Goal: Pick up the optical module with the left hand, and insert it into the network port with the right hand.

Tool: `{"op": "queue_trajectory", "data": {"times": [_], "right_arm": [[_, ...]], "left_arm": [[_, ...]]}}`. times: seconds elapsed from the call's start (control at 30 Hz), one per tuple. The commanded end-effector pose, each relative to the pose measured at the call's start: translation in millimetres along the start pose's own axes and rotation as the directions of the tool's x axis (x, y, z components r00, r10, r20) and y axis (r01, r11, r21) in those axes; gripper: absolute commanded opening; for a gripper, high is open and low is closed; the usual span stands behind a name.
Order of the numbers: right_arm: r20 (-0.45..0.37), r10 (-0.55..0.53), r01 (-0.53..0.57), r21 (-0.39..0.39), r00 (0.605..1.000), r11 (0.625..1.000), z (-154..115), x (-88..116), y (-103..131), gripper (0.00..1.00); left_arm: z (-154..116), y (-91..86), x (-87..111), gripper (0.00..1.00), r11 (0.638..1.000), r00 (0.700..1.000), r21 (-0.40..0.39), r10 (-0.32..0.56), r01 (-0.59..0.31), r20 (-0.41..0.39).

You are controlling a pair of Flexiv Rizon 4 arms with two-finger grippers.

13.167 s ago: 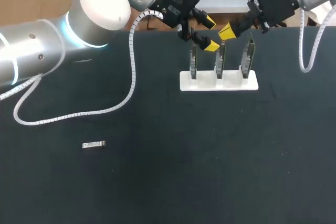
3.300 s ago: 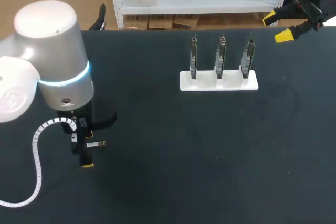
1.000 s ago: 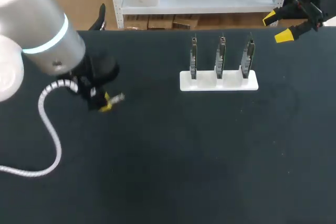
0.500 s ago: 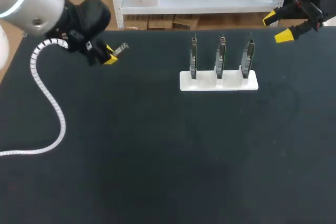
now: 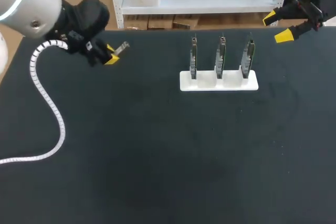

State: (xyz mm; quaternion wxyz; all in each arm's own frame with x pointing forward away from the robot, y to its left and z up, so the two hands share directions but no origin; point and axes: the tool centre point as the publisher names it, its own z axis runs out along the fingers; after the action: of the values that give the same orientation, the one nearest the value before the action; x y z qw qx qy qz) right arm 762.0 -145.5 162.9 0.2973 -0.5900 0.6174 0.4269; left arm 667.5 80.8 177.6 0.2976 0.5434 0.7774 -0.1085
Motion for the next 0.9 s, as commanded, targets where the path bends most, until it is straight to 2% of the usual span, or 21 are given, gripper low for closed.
{"op": "queue_trajectory", "data": {"times": [0.03,0.2,0.43,0.5,0.53,0.6,0.63,0.9], "right_arm": [[0.0,-0.002,0.002,0.005,1.0,1.0,1,0,2,1.0],[0.0,-0.002,0.002,0.005,1.0,1.0,1,0,2,1.0],[0.0,-0.002,0.002,0.005,1.0,1.0,1,0,2,1.0],[0.0,-0.002,0.002,0.005,1.0,1.0,1,0,2,1.0],[0.0,-0.002,0.002,0.005,1.0,1.0,1,0,2,1.0],[0.0,-0.002,0.002,0.005,1.0,1.0,1,0,2,1.0],[0.0,-0.002,0.002,0.005,1.0,1.0,1,0,2,1.0],[0.0,-0.002,0.002,0.005,1.0,1.0,1,0,2,1.0]], "left_arm": [[16,-0.7,-25.7,0.0,0.999,0.991,0.014,0.027,-0.029,0.132],[34,7.2,-82.2,0.0,0.993,0.949,0.042,0.089,-0.106,0.301],[57,3.4,-152.4,0.0,0.979,0.854,0.094,0.11,-0.182,0.508],[62,2.0,-170.2,0.0,0.974,0.834,0.108,0.112,-0.201,0.54],[64,1.3,-182.0,0.0,0.97,0.813,0.11,0.118,-0.219,0.57],[66,0.5,-193.5,0.0,0.965,0.801,0.116,0.124,-0.235,0.586],[67,-0.4,-200.8,0.0,0.96,0.785,0.12,0.131,-0.252,0.605],[69,-1.5,-205.4,0.0,0.956,0.787,0.131,0.133,-0.262,0.602]]}}
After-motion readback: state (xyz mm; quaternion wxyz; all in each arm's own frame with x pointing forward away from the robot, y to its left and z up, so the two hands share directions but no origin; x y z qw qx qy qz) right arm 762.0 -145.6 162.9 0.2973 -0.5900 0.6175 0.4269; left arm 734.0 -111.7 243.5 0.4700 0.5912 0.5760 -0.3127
